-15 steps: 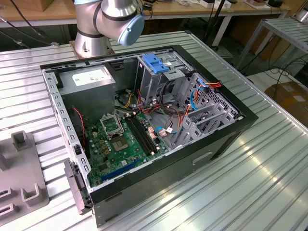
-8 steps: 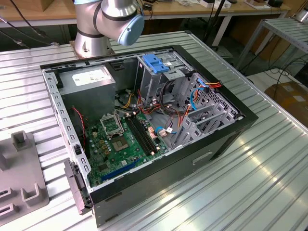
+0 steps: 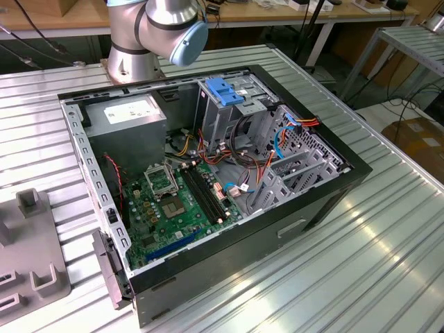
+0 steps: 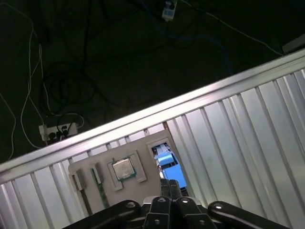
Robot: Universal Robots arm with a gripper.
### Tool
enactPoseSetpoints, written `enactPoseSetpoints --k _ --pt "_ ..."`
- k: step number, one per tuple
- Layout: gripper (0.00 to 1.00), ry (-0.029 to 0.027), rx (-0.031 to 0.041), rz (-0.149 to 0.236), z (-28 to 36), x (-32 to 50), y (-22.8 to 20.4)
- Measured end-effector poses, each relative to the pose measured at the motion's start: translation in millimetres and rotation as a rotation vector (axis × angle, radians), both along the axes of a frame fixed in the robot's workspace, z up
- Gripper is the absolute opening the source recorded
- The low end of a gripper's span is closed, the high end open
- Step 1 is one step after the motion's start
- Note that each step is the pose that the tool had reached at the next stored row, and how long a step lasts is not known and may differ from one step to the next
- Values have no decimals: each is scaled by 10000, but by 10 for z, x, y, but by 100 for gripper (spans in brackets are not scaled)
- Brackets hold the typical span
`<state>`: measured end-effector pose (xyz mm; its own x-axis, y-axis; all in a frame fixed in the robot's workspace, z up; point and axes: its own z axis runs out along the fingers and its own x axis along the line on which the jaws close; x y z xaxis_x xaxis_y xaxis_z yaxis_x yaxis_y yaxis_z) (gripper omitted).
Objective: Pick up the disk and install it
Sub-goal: 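Pick up the disk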
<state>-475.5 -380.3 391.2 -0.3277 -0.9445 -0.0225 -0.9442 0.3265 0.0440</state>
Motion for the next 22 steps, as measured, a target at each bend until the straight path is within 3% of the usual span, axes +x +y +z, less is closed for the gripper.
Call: enactPoseSetpoints --k 11,13,18,22 --pt "10 0 -23 1963 -1 0 0" --pt "10 0 -23 2195 -1 0 0" --pt "10 -1 -23 2267 -1 0 0" --pt "10 -3 -27 2803 -15 0 0"
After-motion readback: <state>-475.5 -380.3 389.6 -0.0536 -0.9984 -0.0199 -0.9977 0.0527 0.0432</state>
